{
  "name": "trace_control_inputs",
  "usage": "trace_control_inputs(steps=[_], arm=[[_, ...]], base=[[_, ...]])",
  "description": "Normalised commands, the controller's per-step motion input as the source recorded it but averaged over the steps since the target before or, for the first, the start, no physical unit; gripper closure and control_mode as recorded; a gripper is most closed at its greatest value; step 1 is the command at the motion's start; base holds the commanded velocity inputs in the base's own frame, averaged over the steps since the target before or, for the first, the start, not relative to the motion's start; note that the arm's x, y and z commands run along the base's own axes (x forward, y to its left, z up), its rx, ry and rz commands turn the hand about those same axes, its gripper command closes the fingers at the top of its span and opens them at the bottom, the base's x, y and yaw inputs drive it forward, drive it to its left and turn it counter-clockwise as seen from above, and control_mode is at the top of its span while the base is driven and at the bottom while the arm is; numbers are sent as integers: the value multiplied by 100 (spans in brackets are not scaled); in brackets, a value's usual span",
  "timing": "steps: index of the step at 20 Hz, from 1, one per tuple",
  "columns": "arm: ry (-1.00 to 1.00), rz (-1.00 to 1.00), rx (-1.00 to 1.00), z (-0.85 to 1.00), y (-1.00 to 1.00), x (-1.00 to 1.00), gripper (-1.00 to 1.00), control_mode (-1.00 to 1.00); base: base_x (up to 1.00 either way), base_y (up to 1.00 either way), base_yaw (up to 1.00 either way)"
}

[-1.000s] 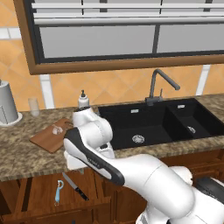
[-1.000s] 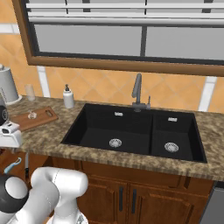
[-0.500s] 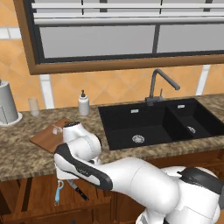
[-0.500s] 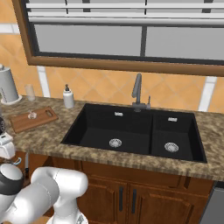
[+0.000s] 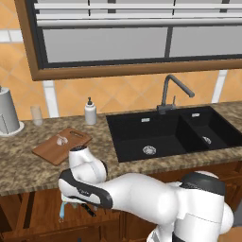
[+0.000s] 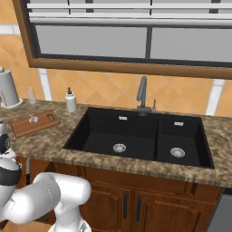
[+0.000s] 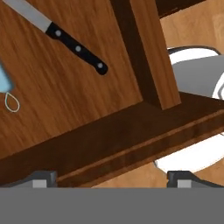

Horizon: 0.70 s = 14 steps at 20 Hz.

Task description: Place the appropriate cutting tool for cutting the garlic skin on the cutting board.

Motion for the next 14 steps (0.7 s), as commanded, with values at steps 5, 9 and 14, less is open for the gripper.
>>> trace_control_inputs(steps=[5, 9, 14], arm=[[0, -4, -4, -33, 0, 11, -100, -100], [0, 0, -6, -28, 0, 12, -100, -100], [1, 0, -3, -24, 9, 0, -100, -100]], base=[[0, 0, 0], [0, 0, 0], [0, 0, 0]])
